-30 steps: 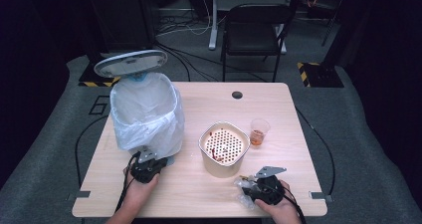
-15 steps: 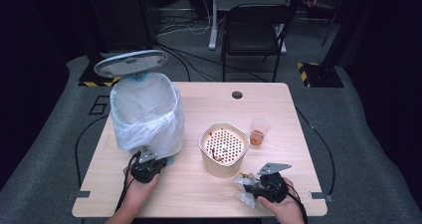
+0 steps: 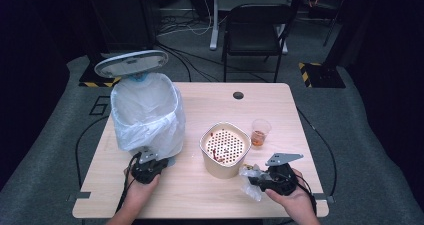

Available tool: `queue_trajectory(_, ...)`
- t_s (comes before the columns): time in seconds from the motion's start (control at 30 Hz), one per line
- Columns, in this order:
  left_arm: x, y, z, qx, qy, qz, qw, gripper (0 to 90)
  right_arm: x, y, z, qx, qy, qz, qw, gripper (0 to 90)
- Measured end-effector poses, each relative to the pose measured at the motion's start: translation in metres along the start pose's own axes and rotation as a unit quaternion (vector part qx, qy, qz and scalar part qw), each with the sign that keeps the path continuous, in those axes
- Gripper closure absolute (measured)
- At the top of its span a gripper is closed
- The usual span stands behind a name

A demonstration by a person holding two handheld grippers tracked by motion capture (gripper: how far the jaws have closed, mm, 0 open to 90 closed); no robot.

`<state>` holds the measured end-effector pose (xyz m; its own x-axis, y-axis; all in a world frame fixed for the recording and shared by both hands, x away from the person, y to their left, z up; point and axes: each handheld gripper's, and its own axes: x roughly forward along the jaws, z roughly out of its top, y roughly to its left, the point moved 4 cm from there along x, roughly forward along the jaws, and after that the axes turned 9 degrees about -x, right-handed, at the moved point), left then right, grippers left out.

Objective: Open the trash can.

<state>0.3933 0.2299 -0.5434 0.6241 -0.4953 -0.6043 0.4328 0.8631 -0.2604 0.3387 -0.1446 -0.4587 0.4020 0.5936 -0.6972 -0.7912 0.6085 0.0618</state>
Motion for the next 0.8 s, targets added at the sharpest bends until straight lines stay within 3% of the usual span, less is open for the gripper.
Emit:
queue_trajectory(0.37, 0.0, 0.0, 0.0, 0.0, 0.0, 0.0, 1.0, 90.0, -0.026, 0.001, 0.031, -0.024, -0.016, 0.004, 0.9996, 67.0)
queue_trajectory(0.63, 0.0, 0.0, 0.0, -0.001, 0.0, -0.003, 1.0, 90.0, -0.03, -0.001, 0.051, -0.035, -0.025, 0.012, 0.999, 67.0)
queue_trajectory(0.8, 0.0, 0.001, 0.0, -0.003, -0.001, -0.005, 1.0, 90.0, -0.031, 0.0, 0.073, -0.051, -0.037, 0.024, 0.9977, 66.9)
